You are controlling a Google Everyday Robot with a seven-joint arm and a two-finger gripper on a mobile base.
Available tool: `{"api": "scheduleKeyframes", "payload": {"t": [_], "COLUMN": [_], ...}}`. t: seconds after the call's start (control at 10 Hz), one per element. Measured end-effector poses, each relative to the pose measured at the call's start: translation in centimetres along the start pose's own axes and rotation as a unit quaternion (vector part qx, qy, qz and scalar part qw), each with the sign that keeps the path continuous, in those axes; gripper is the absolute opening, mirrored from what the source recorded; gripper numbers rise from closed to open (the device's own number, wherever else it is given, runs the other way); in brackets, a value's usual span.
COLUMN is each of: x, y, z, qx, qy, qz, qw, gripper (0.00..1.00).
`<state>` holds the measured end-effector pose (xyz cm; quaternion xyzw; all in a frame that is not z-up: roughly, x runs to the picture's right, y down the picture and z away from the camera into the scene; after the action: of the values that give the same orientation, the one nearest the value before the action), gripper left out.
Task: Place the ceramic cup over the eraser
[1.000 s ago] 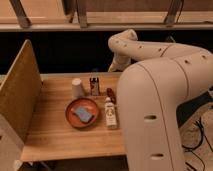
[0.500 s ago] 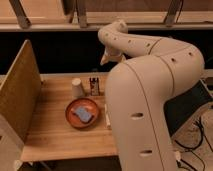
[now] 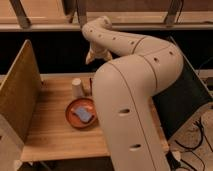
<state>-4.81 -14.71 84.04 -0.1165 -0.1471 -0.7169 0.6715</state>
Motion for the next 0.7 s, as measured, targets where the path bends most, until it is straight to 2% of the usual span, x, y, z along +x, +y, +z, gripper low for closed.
{"api": "scheduleKeyframes", "payload": {"t": [0.1, 0.2, 0.3, 0.4, 0.5, 0.7], "x": [-1.1, -2.3, -4.2, -5.4, -6.1, -6.1], "y": [-2.2, -4.5, -7.7, -9.9, -10.9, -10.5], "z": [0.7, 1.5, 2.7, 3.3, 3.6, 3.6], "qx": [0.007, 0.015, 0.026, 0.037, 0.042, 0.039], "qy": [-0.014, -0.029, -0.052, -0.066, -0.073, -0.073], "qz": [-0.035, -0.069, -0.114, -0.138, -0.151, -0.15], "qw": [0.9993, 0.9971, 0.9918, 0.9876, 0.985, 0.9852], "gripper": [0.8, 0.8, 0.8, 0.8, 0.8, 0.8]}}
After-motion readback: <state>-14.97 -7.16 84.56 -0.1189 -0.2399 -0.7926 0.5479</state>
